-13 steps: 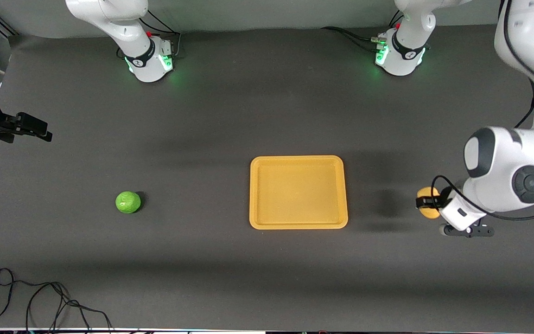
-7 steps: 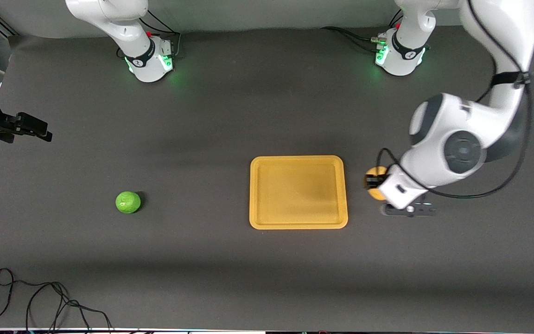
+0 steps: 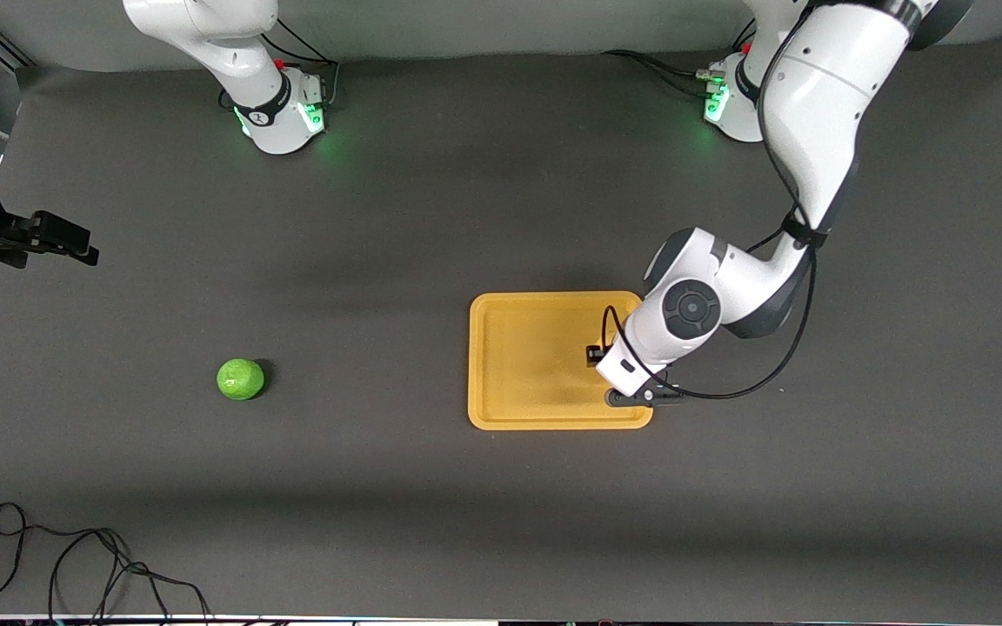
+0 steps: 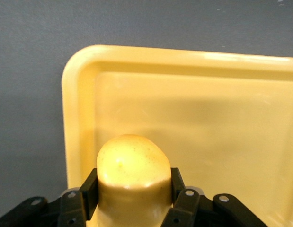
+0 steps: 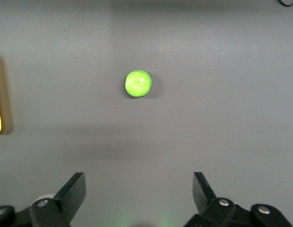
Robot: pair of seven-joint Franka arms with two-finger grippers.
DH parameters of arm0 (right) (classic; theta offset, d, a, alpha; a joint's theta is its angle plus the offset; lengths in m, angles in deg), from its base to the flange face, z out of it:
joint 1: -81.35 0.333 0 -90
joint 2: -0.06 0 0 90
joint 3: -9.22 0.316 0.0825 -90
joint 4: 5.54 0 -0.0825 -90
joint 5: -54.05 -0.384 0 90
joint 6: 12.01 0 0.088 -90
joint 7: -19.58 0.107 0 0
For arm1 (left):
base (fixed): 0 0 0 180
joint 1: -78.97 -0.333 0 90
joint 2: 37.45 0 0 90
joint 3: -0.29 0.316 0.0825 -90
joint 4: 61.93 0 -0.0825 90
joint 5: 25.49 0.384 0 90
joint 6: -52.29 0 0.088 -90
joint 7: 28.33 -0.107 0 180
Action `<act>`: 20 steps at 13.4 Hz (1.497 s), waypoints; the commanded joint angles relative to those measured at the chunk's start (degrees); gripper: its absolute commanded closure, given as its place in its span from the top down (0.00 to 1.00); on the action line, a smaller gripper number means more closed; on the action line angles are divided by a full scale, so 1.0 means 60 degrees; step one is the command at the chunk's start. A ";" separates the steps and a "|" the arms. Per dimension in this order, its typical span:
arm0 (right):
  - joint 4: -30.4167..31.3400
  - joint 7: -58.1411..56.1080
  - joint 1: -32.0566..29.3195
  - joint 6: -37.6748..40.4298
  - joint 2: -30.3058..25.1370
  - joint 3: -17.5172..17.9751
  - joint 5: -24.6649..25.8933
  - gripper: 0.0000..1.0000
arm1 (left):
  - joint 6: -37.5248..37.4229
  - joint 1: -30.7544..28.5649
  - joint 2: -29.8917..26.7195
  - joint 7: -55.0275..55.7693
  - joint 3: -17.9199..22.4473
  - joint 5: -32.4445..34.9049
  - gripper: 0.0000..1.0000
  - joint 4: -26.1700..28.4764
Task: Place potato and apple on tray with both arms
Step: 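Carry the potato over the tray and release it with the left gripper, then withdraw the left gripper while the right gripper reaches the green apple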
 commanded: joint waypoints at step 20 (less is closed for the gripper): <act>0.1124 0.0556 0.0433 -0.1871 0.0089 -0.0023 0.0021 1.00 | -0.2569 -0.0657 -0.1477 0.0210 0.0140 0.0708 1.00 -0.1101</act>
